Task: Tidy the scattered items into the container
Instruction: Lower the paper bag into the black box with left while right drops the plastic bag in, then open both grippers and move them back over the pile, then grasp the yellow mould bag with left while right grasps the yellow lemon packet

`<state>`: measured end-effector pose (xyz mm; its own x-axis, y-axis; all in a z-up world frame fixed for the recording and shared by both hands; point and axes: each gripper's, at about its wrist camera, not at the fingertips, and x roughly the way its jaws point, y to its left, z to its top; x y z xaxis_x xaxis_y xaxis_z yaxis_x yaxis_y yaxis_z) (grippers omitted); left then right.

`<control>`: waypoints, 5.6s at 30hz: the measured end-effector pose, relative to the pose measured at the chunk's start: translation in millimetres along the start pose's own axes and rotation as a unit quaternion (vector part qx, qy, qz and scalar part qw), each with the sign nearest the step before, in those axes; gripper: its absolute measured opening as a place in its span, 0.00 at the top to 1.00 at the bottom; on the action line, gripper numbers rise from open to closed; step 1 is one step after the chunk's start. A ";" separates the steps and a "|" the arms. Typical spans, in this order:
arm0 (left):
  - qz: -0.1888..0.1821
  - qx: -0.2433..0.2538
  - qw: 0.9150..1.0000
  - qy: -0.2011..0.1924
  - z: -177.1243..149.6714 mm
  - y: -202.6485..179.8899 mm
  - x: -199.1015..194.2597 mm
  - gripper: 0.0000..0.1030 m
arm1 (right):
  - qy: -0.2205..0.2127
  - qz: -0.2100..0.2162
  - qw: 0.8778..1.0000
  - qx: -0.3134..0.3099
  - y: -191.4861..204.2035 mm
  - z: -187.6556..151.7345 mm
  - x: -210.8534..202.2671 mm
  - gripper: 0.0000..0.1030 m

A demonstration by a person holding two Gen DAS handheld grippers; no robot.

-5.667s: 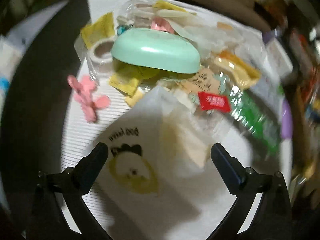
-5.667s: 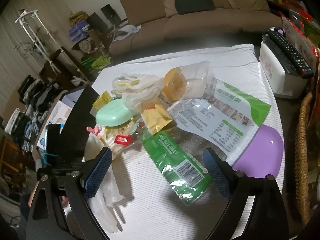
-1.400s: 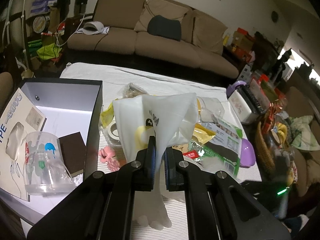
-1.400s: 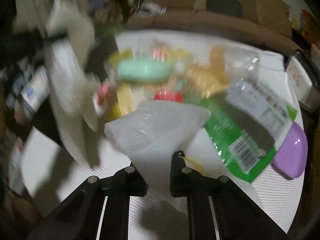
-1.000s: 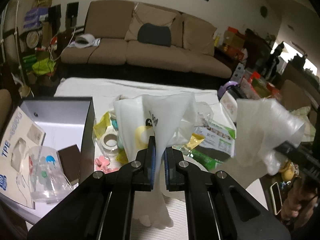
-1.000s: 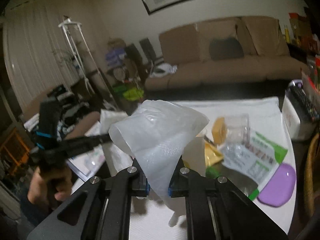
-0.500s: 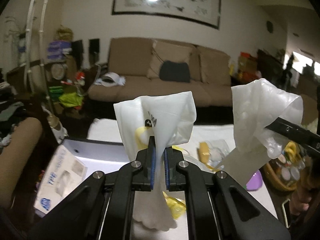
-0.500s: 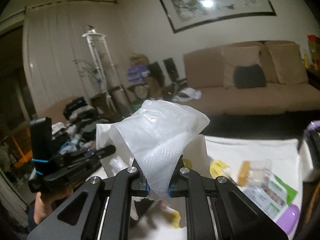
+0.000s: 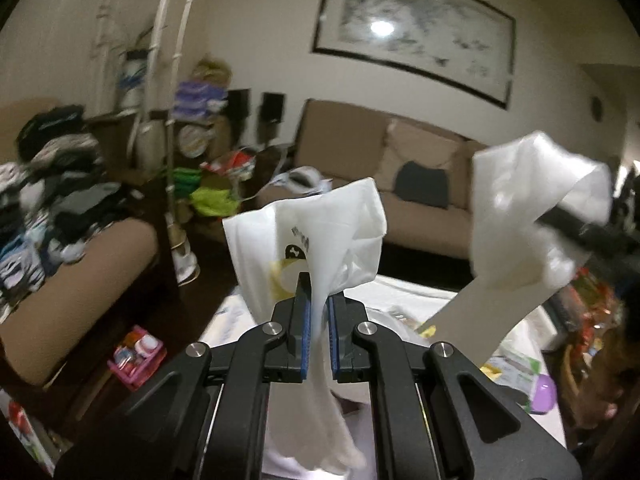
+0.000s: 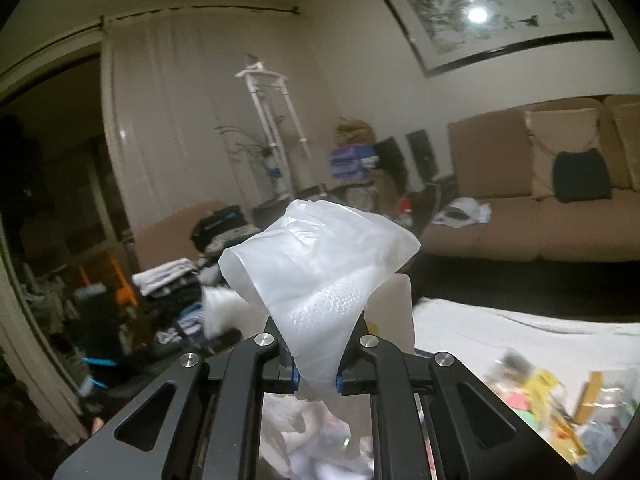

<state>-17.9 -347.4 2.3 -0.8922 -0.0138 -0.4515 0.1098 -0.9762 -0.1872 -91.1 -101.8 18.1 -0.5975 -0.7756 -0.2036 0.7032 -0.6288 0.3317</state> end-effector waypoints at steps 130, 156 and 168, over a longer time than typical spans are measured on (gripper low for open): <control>-0.141 0.242 0.922 0.268 -254.7 -261.3 196.1 0.59 | 0.297 -0.295 0.893 0.165 -245.2 -207.2 -201.8 0.18; -0.159 0.034 0.986 0.037 -102.1 -141.0 99.8 0.61 | 0.370 -0.141 0.888 0.235 -183.0 -269.0 -56.3 0.18; -0.089 0.045 0.995 0.031 -91.7 -113.9 89.8 1.00 | 0.402 -0.322 0.849 0.117 -143.3 -317.1 28.8 0.21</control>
<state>-70.4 -217.6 -96.9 -0.8652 0.1708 -0.4714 -0.0890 -0.9776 -0.1909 -86.8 -51.5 -327.4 -0.3071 -0.1224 -0.9438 0.1788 -0.9815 0.0691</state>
